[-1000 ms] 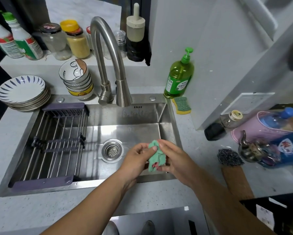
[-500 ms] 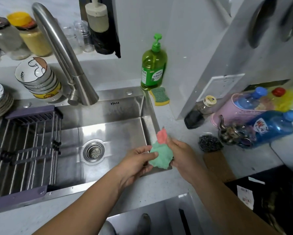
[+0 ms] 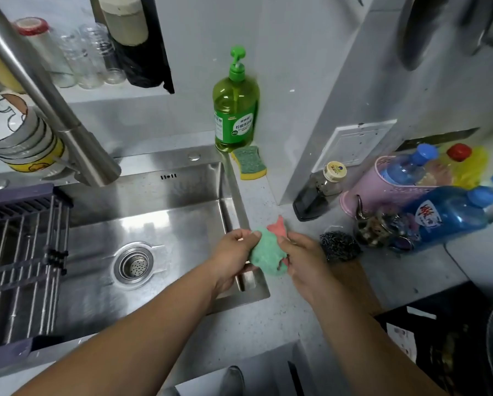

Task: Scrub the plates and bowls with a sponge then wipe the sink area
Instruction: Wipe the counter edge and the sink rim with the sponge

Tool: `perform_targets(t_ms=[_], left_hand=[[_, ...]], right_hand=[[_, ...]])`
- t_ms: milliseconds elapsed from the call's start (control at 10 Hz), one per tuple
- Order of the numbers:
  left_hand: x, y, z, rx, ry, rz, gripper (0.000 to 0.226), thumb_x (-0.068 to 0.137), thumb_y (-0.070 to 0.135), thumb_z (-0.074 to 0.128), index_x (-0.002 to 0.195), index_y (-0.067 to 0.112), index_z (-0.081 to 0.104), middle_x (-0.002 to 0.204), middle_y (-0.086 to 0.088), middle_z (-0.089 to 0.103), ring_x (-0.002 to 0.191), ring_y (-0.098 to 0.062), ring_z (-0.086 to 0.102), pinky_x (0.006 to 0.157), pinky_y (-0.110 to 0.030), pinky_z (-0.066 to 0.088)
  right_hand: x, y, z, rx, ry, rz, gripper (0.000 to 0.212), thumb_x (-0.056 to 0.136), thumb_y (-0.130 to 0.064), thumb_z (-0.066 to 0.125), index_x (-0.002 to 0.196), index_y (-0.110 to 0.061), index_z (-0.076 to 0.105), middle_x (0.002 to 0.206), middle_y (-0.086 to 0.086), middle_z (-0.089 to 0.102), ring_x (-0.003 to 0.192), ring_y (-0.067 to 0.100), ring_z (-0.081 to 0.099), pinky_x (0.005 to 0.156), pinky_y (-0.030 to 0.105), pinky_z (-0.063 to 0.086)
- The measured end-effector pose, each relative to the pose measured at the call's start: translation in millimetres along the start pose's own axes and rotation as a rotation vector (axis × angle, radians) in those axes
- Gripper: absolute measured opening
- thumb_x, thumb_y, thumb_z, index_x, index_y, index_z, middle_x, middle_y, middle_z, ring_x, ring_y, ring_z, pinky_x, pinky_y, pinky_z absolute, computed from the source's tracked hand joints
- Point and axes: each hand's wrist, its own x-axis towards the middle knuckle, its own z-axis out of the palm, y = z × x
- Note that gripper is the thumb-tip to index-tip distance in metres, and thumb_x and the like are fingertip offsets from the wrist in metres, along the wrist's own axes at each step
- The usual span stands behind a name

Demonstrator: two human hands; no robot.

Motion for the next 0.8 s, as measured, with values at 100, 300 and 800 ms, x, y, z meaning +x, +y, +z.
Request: perform_targets(t_ms=[100,300,800], left_hand=[[26.4,13.7,10.6,0.067,0.017,0.069,0.011,0.101,0.016,0.064,0.106,0.007,0.065,0.102,-0.015,0.072,0.089,-0.028,0.067,0.082,-0.039,0.057],[49.7,13.6,12.7,0.449,0.11,0.228,0.022,0.096,0.003,0.064,0.11,0.02,0.063,0.096,-0.003,0.063,0.088,-0.02,0.064,0.089,-0.038,0.058],[-53.4,-46.0,-102.4,0.333,0.171,0.249,0.013,0.099,0.007,0.06,0.095,0.018,0.066,0.081,-0.009,0.063,0.073,-0.019,0.057,0.066,-0.027,0.048]], right_hand=[[20.7,2.7,-1.9,-0.09,0.187,-0.029,0.016,0.093,-0.005,0.064,0.083,-0.011,0.076,0.076,0.005,0.075,0.065,0.02,0.067,0.063,0.038,0.055],[32.4,9.6,-12.0,-0.654,0.38,-0.272,0.018,0.087,-0.004,0.065,0.096,-0.019,0.06,0.103,0.001,0.059,0.09,0.017,0.057,0.08,0.021,0.046],[4.7,-1.5,-0.4,-1.219,0.09,-0.516,0.03,0.095,-0.026,0.056,0.124,-0.02,0.065,0.13,0.001,0.057,0.116,0.021,0.054,0.097,0.039,0.048]])
